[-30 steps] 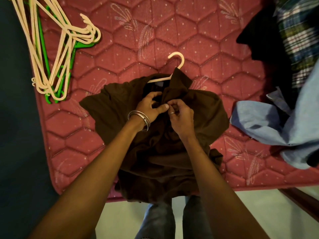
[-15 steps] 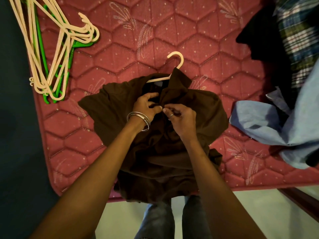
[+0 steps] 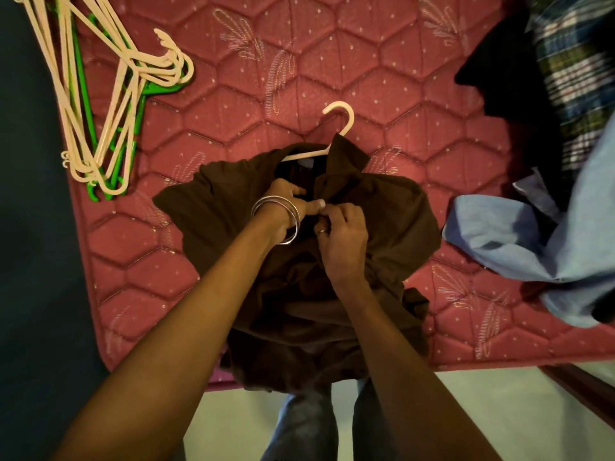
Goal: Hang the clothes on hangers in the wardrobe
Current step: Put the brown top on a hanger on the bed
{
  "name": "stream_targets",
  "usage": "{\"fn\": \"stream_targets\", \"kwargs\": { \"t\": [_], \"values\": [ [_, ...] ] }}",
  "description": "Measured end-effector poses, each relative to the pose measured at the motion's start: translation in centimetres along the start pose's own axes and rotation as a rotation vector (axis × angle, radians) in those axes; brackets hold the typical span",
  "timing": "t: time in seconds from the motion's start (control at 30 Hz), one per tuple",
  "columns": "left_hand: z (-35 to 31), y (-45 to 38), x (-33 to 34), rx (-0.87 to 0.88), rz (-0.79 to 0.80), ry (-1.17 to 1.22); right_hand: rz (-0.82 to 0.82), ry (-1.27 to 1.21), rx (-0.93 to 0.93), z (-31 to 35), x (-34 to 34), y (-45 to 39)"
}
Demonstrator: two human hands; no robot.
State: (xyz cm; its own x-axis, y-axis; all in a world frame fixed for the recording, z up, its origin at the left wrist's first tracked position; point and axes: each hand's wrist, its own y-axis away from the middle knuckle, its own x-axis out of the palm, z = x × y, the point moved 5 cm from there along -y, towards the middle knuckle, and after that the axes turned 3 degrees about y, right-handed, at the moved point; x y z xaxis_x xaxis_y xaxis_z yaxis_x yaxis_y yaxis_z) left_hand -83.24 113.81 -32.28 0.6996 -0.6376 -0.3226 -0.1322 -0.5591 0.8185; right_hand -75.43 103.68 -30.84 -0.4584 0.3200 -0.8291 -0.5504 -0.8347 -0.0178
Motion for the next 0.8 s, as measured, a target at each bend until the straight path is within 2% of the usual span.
{"fn": "stream_targets", "kwargs": {
  "t": [0.1,0.23,0.57,0.67,0.8],
  "values": [
    [0.2,-0.1,-0.1,-0.035,-0.041,-0.049,-0.086,0.041,-0.047,0.5,0.0,0.6],
    [-0.3,-0.2,0.5,-0.025,-0.042,-0.101,-0.079,0.077,-0.067,0.3,0.5,1.3],
    [0.3,-0.3,0.7,-0.058,-0.045,-0.086,0.174,-0.267,0.026,-0.1,0.8,0.2],
    [0.2,-0.3,0.5,-0.027,-0.045,-0.104,0.196,-0.380,0.185,-0.8,0.2,-0.8],
    [0.2,0.1,0.5,0.083,-0.052,-0.104,0.276,-0.429,0.275,-1.9,0.1,-1.7]
  ]
}}
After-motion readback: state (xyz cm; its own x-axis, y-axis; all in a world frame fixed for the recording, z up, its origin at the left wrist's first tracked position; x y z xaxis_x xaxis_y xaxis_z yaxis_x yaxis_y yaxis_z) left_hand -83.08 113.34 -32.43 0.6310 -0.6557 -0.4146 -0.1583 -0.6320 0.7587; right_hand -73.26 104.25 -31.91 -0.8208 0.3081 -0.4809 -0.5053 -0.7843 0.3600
